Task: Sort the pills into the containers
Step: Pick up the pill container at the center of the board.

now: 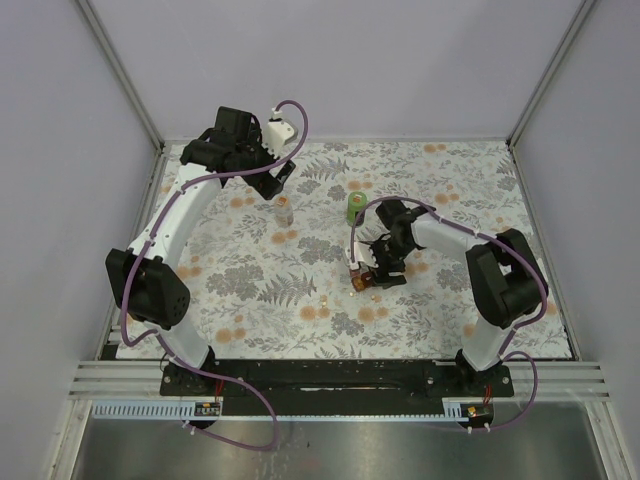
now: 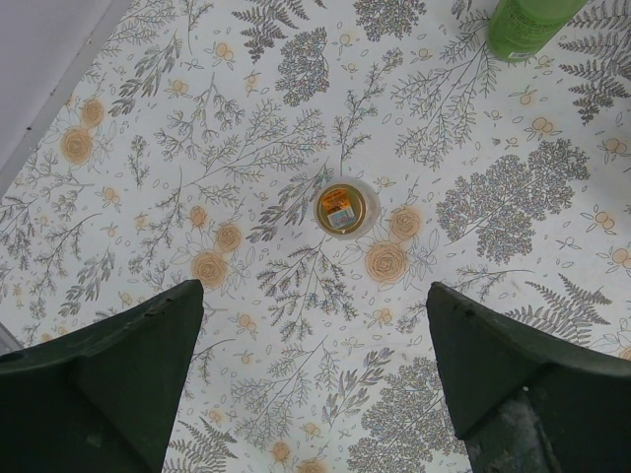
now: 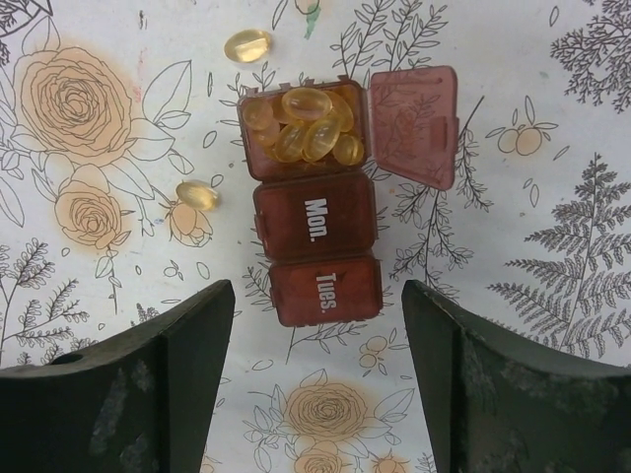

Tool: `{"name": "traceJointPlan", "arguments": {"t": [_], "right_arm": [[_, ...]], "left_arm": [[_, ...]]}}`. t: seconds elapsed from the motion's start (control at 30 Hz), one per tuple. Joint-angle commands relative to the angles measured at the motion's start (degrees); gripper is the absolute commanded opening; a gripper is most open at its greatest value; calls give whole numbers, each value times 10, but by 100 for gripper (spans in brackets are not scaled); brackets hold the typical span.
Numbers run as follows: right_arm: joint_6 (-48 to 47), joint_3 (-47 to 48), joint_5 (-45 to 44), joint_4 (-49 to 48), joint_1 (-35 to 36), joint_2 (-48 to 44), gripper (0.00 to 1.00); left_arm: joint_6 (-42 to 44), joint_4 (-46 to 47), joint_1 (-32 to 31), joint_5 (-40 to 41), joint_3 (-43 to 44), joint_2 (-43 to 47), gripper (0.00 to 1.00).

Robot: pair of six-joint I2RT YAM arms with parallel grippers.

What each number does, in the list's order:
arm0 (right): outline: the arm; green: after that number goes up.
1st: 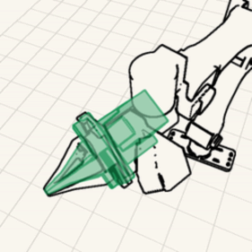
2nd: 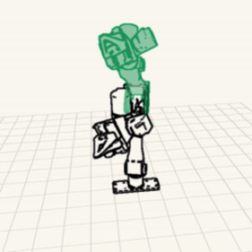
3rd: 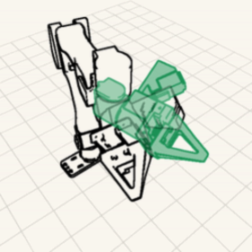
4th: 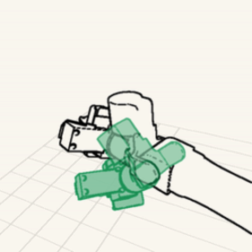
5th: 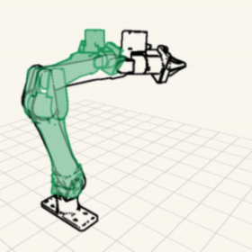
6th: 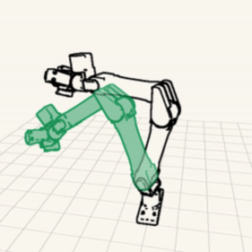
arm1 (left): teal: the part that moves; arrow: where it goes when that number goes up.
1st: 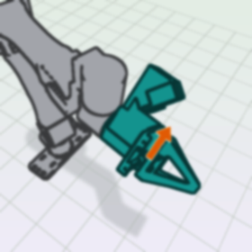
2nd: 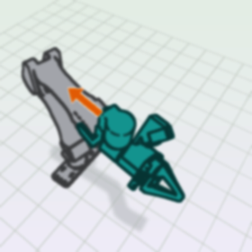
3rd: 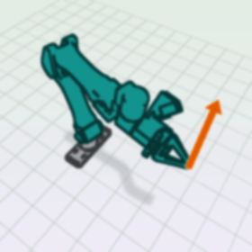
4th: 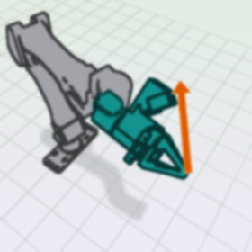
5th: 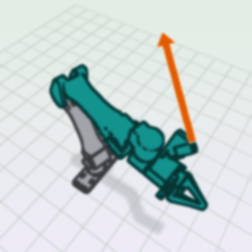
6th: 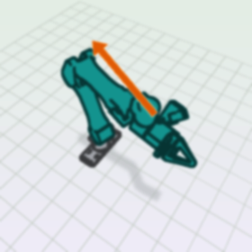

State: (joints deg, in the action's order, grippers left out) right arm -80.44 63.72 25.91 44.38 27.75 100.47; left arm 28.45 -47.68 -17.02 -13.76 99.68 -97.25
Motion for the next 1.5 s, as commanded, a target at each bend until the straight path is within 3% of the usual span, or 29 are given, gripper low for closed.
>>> {"name": "traceJointPlan", "arguments": {"t": [0.0, 0.8, 1.47], "right_arm": [[3, -9, -16, -18, 12, 3, 77], [20, -34, -49, -62, 28, -1, 68], [76, -38, -21, -84, 28, -31, 30]], "left_arm": [[-6, 21, 1, -14, 7, 0, 99], [-7, 21, 1, -15, 1, 1, 99], [-30, 31, 1, -42, -35, 12, 99]]}}
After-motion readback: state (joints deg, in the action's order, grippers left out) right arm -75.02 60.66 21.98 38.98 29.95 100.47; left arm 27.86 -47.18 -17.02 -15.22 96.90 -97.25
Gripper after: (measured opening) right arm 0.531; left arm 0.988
